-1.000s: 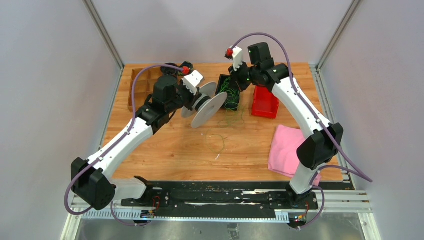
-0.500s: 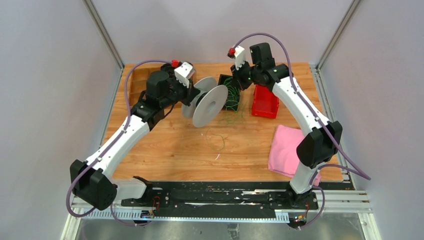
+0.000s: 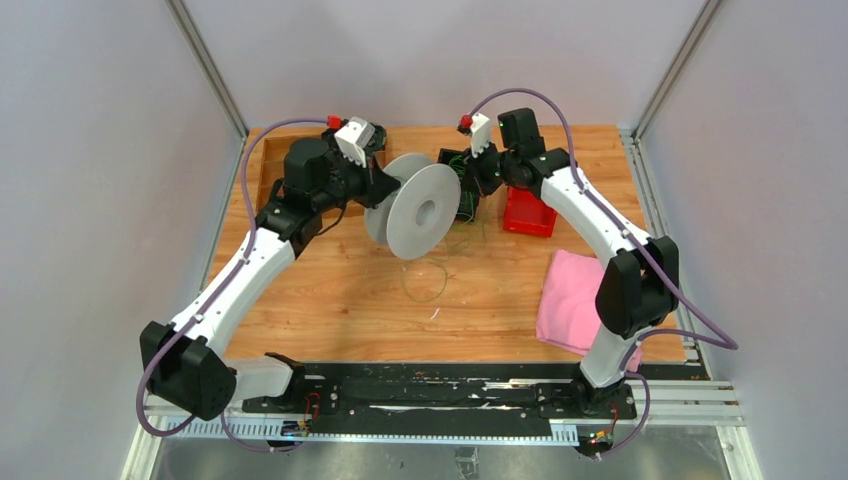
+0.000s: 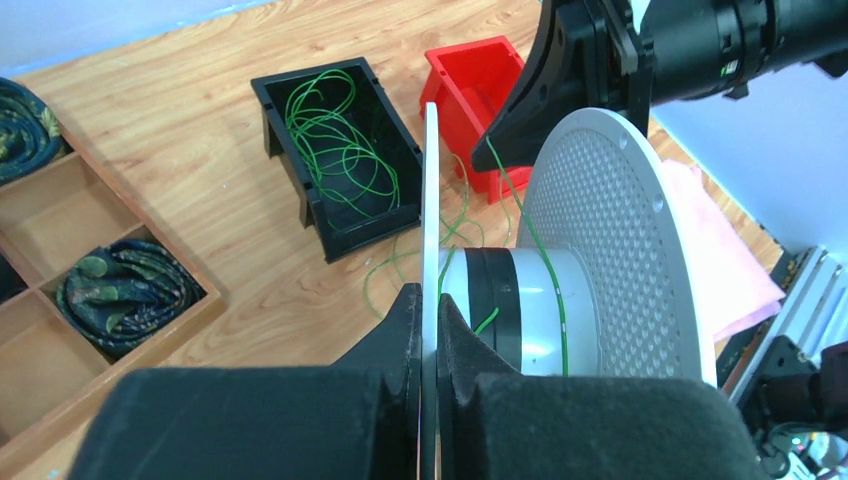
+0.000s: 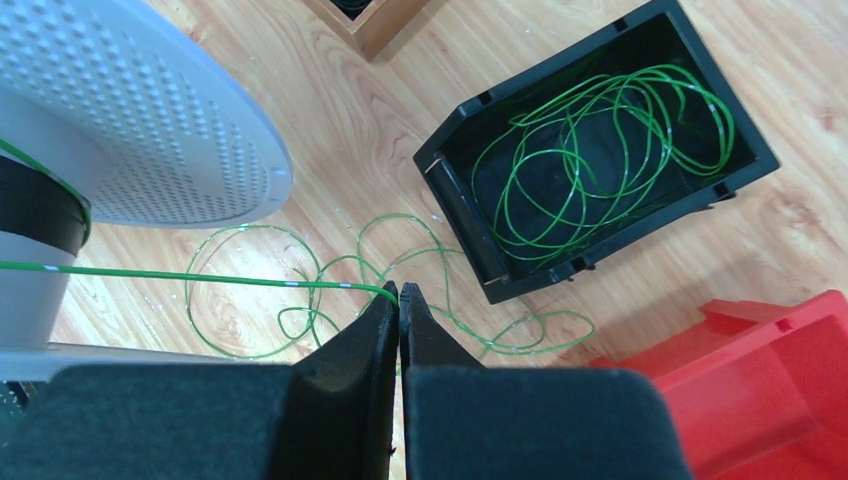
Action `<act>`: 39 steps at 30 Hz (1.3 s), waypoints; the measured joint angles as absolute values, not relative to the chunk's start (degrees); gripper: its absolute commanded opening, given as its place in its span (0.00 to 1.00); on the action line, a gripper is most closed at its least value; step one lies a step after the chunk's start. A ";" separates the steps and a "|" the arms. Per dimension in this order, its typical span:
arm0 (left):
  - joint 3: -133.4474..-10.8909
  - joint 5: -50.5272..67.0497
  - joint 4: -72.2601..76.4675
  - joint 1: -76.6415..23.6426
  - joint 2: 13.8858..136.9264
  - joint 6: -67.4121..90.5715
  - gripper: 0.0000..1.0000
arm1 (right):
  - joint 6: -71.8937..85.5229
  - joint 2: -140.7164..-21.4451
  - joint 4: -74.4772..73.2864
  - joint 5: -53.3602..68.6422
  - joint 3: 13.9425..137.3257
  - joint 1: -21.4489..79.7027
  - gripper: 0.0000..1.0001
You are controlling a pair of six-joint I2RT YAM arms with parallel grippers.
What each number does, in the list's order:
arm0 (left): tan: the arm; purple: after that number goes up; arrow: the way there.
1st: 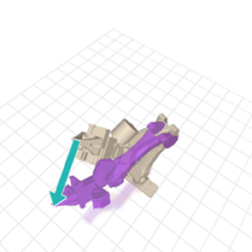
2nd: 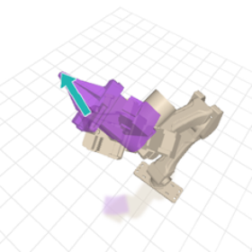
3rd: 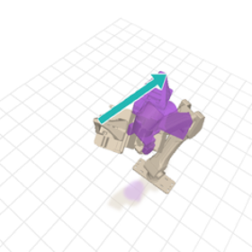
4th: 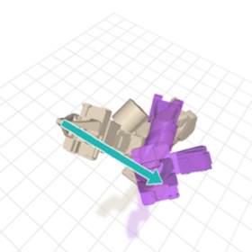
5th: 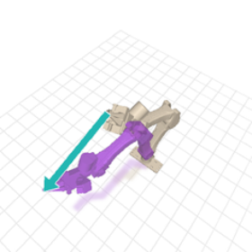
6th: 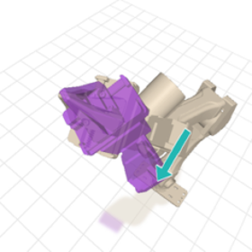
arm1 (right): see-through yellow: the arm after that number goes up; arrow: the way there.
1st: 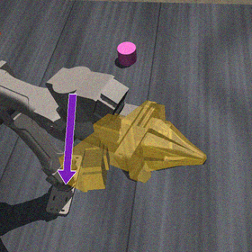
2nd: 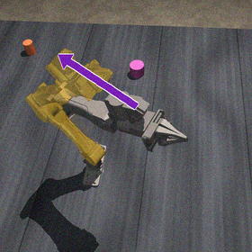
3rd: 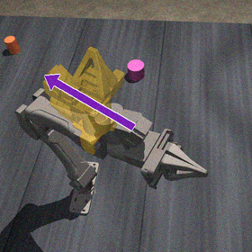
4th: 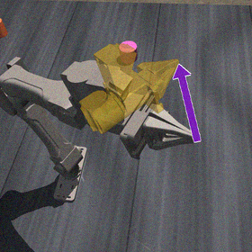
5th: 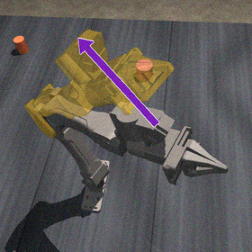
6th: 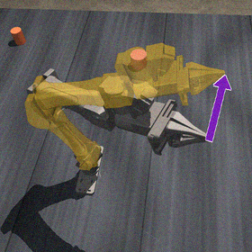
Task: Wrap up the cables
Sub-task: Wrap the cable around the cable reel.
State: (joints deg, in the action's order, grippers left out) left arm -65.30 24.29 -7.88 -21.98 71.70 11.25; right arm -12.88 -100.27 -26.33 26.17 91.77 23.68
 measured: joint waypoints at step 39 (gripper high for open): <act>-69.12 20.53 -9.39 -14.46 71.40 30.92 0.00 | 10.52 -104.53 -0.16 42.19 69.04 22.26 0.03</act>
